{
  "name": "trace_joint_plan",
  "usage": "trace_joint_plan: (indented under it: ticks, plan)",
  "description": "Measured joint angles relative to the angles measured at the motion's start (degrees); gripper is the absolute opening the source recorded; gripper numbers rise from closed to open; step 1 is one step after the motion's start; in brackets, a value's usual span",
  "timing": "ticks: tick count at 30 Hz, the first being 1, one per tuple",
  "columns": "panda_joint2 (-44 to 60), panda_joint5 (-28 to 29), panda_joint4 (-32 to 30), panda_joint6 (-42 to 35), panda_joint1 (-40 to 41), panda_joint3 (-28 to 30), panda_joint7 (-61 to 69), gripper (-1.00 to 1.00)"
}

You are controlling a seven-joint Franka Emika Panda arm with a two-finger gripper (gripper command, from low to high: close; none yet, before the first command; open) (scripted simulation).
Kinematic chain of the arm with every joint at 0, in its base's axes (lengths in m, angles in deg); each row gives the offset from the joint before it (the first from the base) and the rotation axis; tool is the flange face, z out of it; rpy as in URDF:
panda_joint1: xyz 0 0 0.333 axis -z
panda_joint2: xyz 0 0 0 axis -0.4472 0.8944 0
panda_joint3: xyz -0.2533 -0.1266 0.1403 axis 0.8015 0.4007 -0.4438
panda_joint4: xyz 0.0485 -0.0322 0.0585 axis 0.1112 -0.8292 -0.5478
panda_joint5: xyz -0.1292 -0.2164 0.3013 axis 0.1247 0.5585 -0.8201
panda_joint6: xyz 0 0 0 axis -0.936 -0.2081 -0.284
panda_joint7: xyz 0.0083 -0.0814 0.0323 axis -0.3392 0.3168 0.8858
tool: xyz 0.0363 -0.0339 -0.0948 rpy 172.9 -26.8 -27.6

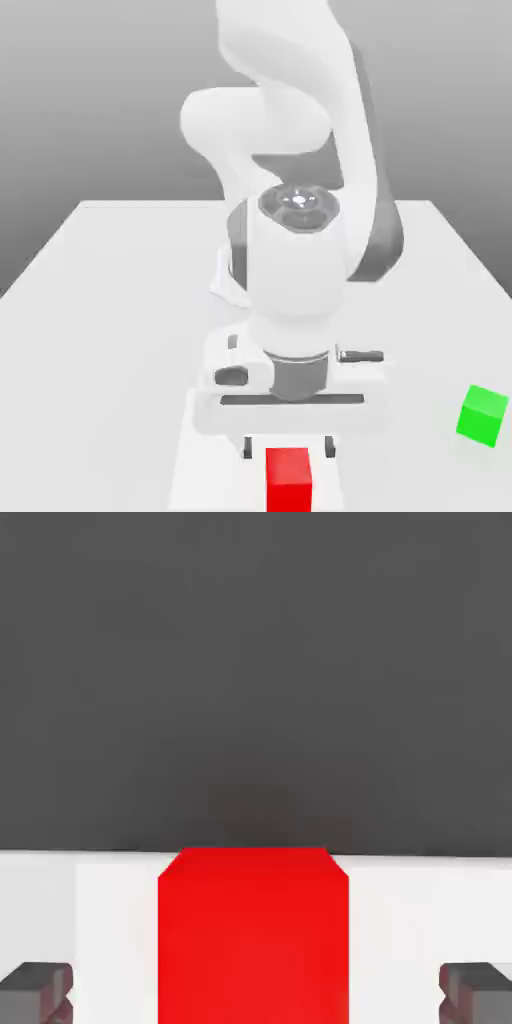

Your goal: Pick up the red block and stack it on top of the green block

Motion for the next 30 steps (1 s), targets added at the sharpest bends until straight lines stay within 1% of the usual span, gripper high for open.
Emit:
trace_joint_plan:
  ticks: [7,12,22,24,26,27,30]
  plan:
    - [0.5,0.1,0.1,0.5,-0.1,0.1,-0.1,-1.0]
    - [-8.1,-2.0,-1.3,-6.8,0.4,-1.5,1.0,-1.0]
    - [-13.7,-0.2,-2.5,-11.6,-17.7,-15.1,-19.6,-1.0]
    - [-11.0,2.3,-2.3,-9.3,-20.0,-14.9,-22.8,-1.0]
    - [-7.3,5.2,-2.0,-6.1,-21.6,-13.3,-25.3,-1.0]
    - [-5.6,6.6,-1.9,-4.6,-22.4,-12.4,-26.3,1.0]
    - [-5.6,6.6,-1.9,-4.6,-22.4,-12.4,-26.3,1.0]
